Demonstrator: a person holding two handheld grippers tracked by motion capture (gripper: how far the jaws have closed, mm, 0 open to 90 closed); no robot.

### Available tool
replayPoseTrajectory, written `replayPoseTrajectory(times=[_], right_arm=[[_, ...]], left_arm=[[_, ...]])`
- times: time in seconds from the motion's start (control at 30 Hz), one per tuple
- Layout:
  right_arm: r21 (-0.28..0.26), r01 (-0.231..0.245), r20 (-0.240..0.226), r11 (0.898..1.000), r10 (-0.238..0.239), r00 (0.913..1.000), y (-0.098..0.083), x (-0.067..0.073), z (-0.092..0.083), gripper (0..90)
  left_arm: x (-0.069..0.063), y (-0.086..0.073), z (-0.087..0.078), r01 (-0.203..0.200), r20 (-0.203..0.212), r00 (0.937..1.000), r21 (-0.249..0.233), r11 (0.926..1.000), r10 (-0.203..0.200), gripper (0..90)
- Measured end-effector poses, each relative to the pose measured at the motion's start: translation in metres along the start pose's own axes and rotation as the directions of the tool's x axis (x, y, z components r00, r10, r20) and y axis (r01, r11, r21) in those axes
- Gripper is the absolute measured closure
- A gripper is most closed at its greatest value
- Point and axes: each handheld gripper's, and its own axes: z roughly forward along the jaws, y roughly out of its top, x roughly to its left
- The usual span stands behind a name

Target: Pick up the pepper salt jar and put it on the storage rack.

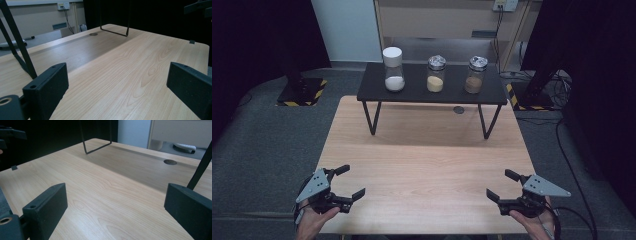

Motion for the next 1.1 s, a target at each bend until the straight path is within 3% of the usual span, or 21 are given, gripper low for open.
replayPoseTrajectory(times=[0.33,1.1], right_arm=[[0.019,-0.013,-0.017,1.0,0.013,0.9998,-0.006,-0.002,0.008,6.0],[0.022,0.01,-0.026,1.0,-0.009,0.9996,-0.01,-0.006,0.01,6.5]], left_arm=[[0.0,0.0,0.0,-0.002,0.007,1.0,-0.006,1.0,0.002,2.8],[0.0,0.0,0.001,-0.011,0.022,0.9997,-0.003,0.9999,0.011,2.9]])
